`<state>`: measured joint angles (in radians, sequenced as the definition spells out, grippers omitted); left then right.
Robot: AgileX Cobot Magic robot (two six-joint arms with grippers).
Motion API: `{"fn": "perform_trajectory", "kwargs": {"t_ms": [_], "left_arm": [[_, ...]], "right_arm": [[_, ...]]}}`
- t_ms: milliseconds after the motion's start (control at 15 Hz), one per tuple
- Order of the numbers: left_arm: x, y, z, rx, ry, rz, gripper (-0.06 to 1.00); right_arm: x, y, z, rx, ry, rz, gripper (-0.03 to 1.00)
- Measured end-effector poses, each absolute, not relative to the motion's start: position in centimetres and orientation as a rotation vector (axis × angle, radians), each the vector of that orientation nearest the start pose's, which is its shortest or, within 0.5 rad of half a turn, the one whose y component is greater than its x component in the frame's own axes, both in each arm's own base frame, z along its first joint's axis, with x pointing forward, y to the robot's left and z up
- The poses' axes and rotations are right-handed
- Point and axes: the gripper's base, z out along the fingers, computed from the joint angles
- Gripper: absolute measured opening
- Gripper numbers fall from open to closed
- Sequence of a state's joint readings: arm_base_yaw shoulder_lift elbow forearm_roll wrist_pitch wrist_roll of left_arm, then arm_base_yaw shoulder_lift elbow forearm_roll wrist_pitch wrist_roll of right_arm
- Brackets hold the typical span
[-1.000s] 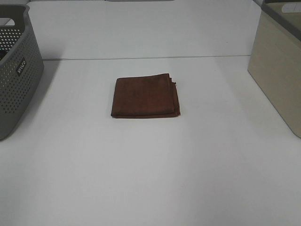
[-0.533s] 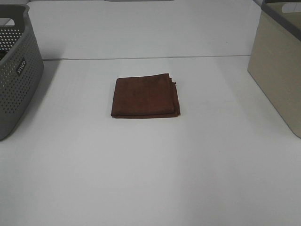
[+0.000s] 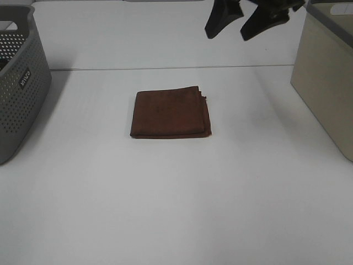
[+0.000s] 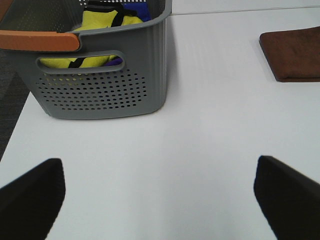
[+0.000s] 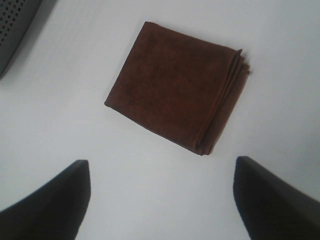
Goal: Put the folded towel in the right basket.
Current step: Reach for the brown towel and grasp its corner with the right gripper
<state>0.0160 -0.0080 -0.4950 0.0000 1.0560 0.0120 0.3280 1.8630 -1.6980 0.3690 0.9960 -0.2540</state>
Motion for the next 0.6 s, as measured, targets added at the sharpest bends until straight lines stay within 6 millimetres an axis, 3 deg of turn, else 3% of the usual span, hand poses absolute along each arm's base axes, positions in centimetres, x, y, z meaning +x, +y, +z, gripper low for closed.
{"fn": "perform_trajectory", "kwargs": {"t_ms": [333,600], "left_arm": [[-0.5,0.0,27.6,-0.004,2.037,0.018,0.97],[-0.5,0.0,27.6,-0.004,2.037,0.018,0.97]], "right_arm": [[42.7,17.7,24.5,-0.554,2.712,0.576,0.73],[46.2,16.9,20.2,-0.462,2.798,0.694,0.73]]}}
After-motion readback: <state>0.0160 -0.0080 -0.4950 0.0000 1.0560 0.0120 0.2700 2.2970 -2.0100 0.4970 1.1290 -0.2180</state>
